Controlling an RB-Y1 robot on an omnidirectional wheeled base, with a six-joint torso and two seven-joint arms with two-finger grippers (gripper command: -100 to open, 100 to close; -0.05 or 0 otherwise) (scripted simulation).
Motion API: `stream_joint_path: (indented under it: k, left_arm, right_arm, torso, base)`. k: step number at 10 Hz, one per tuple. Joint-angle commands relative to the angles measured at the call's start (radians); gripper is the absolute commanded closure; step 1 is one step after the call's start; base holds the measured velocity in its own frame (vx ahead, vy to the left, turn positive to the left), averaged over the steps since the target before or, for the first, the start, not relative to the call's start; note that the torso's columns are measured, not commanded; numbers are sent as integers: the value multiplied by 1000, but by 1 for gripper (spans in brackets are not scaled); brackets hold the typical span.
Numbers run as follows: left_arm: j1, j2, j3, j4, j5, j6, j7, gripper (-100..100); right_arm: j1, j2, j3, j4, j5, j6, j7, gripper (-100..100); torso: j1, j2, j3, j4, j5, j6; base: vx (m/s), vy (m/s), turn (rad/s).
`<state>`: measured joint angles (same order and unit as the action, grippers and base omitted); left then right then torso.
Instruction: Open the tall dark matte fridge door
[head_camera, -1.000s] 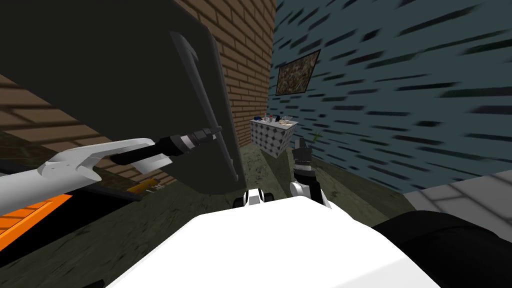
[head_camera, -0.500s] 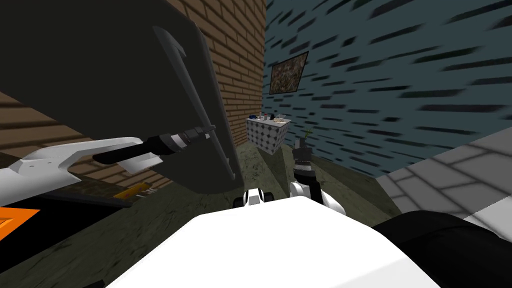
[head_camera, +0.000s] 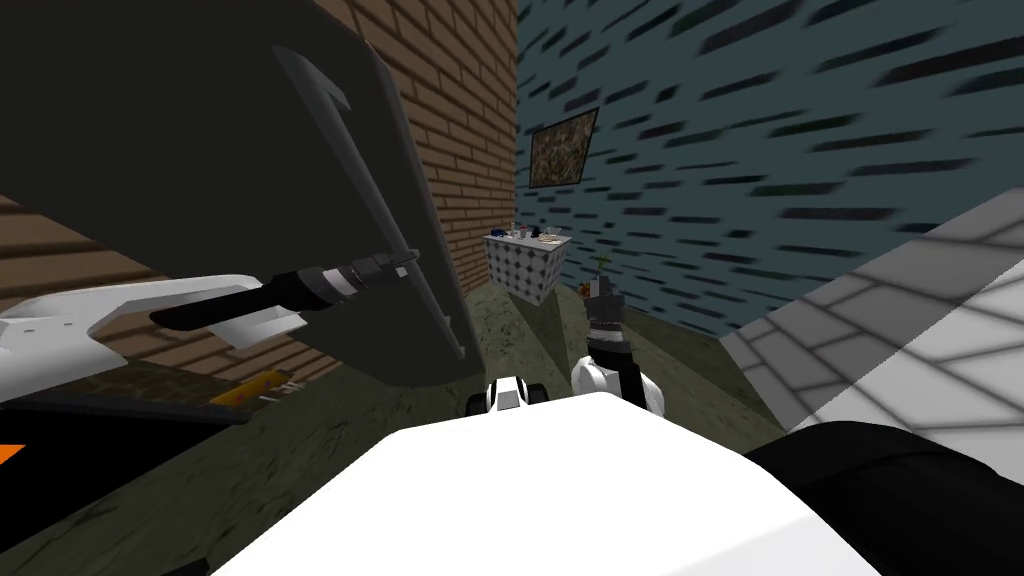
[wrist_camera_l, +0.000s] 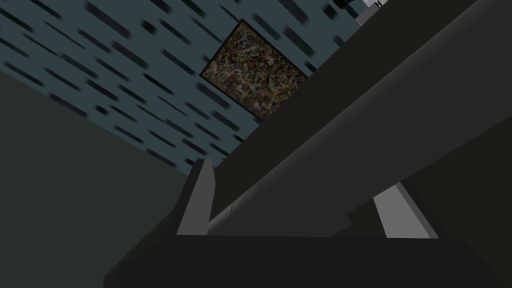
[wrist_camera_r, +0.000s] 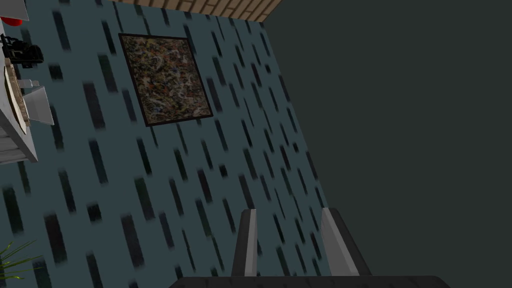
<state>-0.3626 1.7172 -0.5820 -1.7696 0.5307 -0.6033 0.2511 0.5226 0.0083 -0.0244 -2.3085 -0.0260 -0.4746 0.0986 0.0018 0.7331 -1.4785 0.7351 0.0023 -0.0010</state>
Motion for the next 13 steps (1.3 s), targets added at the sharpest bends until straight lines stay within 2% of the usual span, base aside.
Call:
stream_joint_path:
  k: [1,3,4,5,7,13]
  left_arm:
    - [-12,44,-48,58,28,-69,2,100]
    - [-12,44,-48,106,28,-121,2,100]
    - [-12,44,-48,106,28,-140,2,100]
    - [-11,43,-52,102,21,-123,7,100]
    - [-11,62,-63,46,16,-167,-4,100]
    - [-17,120,-89,-121,2,-280,-34,100]
  right_arm:
    - [0,0,0,0,0,0,0,0]
    - [0,0,0,0,0,0,0,0]
    - [0,0,0,0,0,0,0,0]
    - [0,0,0,0,0,0,0,0]
    - [0,0,0,0,0,0,0,0]
    - [0,0,0,0,0,0,0,0]
  torso:
    - [1,-2,-2,1,-1,1]
    - [-5,8,4,3,-3,1]
    - [-2,8,4,5,-3,-1]
    - [0,6,2,6,-3,-1]
    - [1,7,4,4,-2,2]
    - [7,6,1,7,-1,-4]
  base:
    - [-118,-46,-274]
    - [-145,-20,-110]
    - [-33,-1,24]
    - [-9,-4,9]
    - [-89,140,-5]
    - [-187,227,-10]
